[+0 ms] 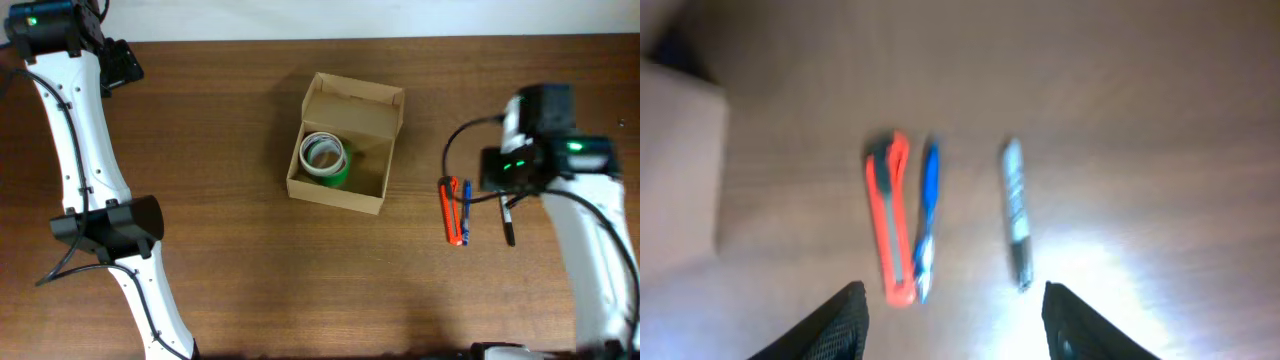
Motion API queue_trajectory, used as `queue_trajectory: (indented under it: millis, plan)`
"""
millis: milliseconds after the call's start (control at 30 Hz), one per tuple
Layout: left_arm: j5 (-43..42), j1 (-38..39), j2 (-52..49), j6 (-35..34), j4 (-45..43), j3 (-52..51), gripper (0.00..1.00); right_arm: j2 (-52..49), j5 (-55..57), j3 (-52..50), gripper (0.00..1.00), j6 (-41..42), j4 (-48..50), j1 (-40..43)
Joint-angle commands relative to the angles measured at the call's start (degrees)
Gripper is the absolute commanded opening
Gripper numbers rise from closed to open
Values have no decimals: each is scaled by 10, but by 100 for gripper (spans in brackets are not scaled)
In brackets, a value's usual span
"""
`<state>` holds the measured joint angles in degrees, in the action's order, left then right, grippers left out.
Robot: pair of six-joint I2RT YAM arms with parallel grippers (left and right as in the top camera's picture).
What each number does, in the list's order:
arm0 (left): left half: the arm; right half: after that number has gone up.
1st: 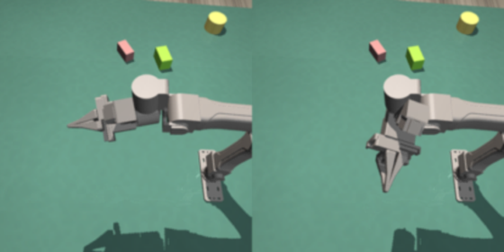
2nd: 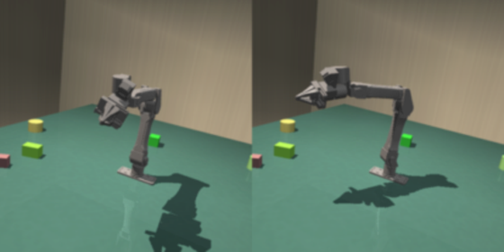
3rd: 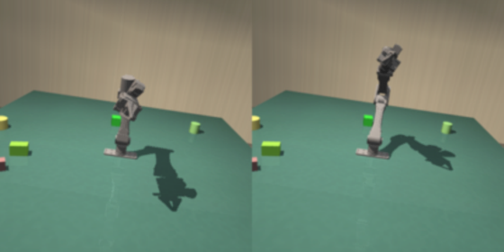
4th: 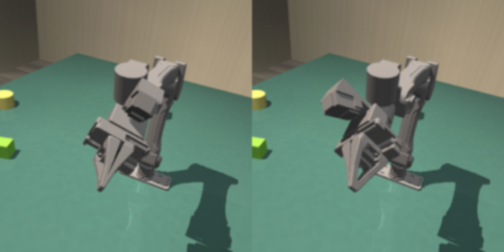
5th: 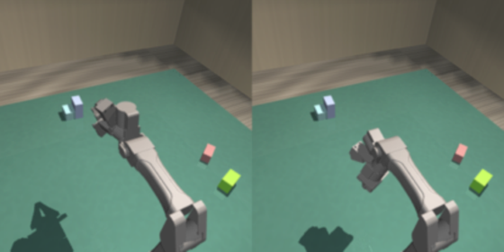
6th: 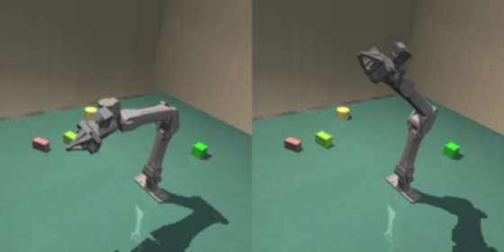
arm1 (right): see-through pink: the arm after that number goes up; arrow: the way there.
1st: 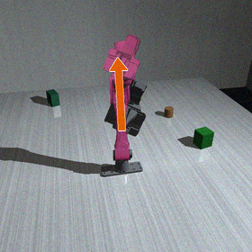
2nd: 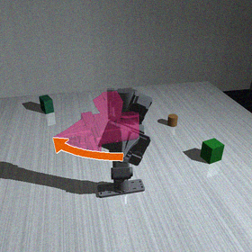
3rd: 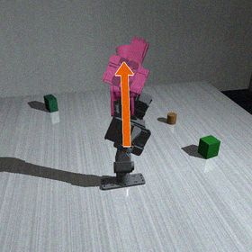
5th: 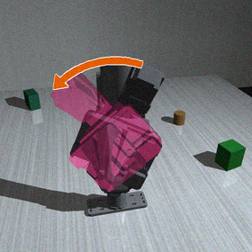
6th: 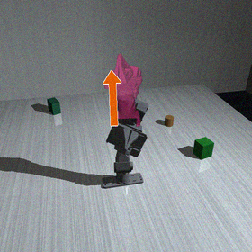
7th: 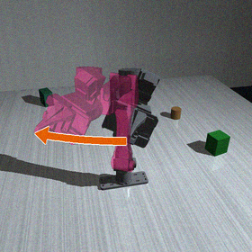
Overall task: Pack container
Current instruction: 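Release the white tape and grasp the orange box cutter with the right gripper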
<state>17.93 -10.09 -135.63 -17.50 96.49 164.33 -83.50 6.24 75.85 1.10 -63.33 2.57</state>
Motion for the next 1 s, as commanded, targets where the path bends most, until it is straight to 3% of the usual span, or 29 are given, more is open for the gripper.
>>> queue_trajectory:
  millis: [0, 500, 967]
  plan:
    - [-2, -2, 22, 7, 2, -2, 100, -16, -43, -47, 57, -3, 24, -15]
    - [-2, -2, 22, 7, 2, -2, 100, -199, -91, -80, 57, 8, 99, -23]
    - [-2, -2, 22, 7, 2, -2, 100, -268, -85, -83, 56, 15, 126, -38]
